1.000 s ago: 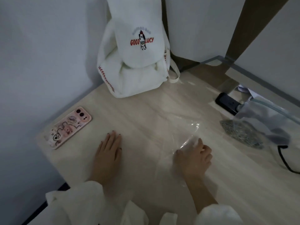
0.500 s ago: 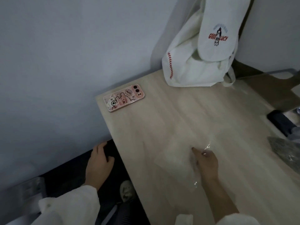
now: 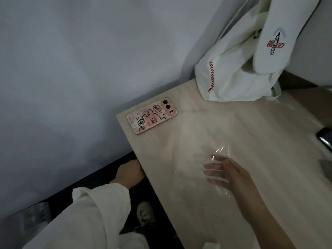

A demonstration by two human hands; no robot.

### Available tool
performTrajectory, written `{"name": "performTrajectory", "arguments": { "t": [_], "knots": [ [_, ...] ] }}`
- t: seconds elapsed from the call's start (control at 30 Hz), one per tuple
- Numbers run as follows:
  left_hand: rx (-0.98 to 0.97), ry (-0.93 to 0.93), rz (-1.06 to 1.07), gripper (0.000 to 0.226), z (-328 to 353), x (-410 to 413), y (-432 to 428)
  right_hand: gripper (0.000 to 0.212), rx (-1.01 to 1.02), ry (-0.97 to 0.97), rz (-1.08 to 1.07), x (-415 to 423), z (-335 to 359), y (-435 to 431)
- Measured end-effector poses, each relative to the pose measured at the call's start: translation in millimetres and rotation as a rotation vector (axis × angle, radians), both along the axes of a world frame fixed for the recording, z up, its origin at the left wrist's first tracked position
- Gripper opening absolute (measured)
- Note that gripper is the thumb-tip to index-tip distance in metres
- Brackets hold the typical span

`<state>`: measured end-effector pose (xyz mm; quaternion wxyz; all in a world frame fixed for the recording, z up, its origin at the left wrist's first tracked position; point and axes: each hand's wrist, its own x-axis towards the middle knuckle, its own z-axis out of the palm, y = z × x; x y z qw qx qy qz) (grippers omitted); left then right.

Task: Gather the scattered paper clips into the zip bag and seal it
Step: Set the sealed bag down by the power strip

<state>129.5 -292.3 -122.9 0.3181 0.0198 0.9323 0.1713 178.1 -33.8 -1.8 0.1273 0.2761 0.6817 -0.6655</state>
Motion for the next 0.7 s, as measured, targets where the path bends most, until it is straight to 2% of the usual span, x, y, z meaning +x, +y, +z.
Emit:
{"name": "performTrajectory", "arguments": {
  "t": [0.1, 0.23, 0.33, 0.57, 0.7],
  "knots": [
    [-0.122, 0.069, -0.095, 0.025, -3, 2, 2, 0.033, 0.041, -0.009, 0.063, -3, 8, -10],
    [-0.141, 0.122, -0.092, 0.037, -8, 8, -1, 0.032, 0.067, -0.018, 0.144, -9, 17, -26],
    [-0.063, 0.115, -0.085, 0.023, -5, 11, -10, 0.03, 0.07, -0.025, 0.197, -14, 21, -42],
    [-0.069, 0.09, 0.046, 0.031, -5, 68, -98, 0.023, 0.087, -0.031, 0.351, -22, -5, -108],
    [-0.09, 0.046, 0.168, 0.031, 0, 100, -141, 0.028, 0.168, 0.016, 0.501, -14, -34, -160]
  ]
}}
